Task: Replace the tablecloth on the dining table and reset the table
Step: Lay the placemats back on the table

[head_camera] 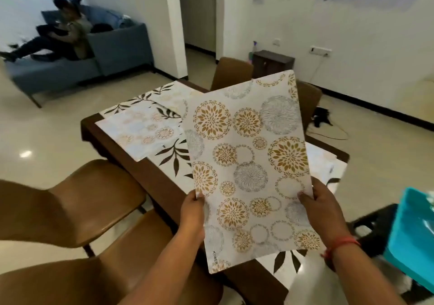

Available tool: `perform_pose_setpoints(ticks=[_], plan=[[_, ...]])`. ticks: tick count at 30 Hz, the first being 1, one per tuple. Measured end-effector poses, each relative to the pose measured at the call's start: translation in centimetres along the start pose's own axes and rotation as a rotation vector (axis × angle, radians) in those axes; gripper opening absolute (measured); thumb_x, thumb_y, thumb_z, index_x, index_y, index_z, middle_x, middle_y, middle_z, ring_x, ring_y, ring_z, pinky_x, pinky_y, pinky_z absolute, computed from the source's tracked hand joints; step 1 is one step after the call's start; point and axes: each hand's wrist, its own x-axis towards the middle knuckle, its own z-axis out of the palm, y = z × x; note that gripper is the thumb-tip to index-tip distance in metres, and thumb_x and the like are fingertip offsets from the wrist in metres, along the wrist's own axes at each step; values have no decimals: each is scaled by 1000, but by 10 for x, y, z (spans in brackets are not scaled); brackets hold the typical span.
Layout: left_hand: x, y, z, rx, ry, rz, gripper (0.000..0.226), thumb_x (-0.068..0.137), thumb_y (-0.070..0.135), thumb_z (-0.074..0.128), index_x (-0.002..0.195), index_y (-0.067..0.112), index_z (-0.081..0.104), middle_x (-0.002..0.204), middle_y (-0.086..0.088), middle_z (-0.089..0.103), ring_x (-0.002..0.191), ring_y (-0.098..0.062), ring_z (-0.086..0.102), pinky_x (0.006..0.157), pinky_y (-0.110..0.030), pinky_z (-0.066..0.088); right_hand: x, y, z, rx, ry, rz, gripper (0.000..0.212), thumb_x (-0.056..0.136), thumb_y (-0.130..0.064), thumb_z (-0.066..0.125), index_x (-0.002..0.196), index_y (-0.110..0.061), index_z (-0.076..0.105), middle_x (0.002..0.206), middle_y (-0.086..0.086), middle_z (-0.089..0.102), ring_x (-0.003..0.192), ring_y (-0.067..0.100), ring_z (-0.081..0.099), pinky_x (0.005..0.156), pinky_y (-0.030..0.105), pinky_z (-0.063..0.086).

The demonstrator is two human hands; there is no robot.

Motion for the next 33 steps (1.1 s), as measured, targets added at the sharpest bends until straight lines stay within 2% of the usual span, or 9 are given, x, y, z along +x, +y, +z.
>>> perform_pose_setpoints(ticks=[3,6,15,18,20,24,29,31,33], plan=[[18,-14,1,-5,109,-18,27,104,16,44,105,28,68,110,-6,72,102,-33,69,90,-58,55,53,13,21,-95,-88,-17,38,97,-11,54,131,-27,58,123,-4,65,110,21,60,94,35,46],[34,-26,3,-7,180,-40,26,104,10,42,112,22,63,107,-10,72,98,-35,70,85,-60,56,97,27,47,-182,-125,-43,41,97,-12,57,138,-19,56,134,3,61,121,26,56,103,38,44],[83,-41,8,35,329,-89,22,101,10,46,114,23,59,104,-8,72,89,-29,73,75,-50,62,179,62,108,-249,-262,53,46,98,-6,56,143,-9,49,143,8,51,134,30,46,105,27,32],[89,-54,14,77,399,-88,23,99,20,51,120,22,59,105,-4,72,90,-25,73,74,-45,62,205,84,120,-283,-386,73,48,98,-8,56,145,-11,48,149,9,47,134,30,46,114,38,34],[86,-65,24,69,439,-101,20,100,22,52,119,24,59,105,-3,71,92,-23,71,72,-38,60,220,97,127,-305,-474,72,48,97,-8,57,144,-11,48,147,12,49,132,31,48,113,43,37],[77,-94,44,84,504,-120,21,100,17,54,120,20,59,109,-4,70,97,-22,68,82,-39,58,238,113,136,-322,-600,104,50,97,-5,57,146,-8,45,147,14,49,133,32,47,112,39,35],[63,-123,67,151,567,-103,22,97,12,54,101,31,65,106,-4,72,99,-23,68,91,-46,56,247,135,126,-379,-717,88,45,94,-3,52,139,-9,51,137,14,58,123,32,54,105,36,41],[69,-145,58,212,575,-109,26,90,27,61,114,35,62,122,-1,67,109,-22,65,96,-49,53,249,142,124,-394,-733,82,43,95,-4,50,137,-10,53,131,15,61,118,33,57,100,36,44],[85,-175,40,238,597,-115,49,82,38,63,130,31,56,133,0,59,117,-23,60,100,-49,50,253,144,121,-415,-751,75,42,95,-4,50,136,-9,52,129,16,61,116,33,57,94,33,45]])
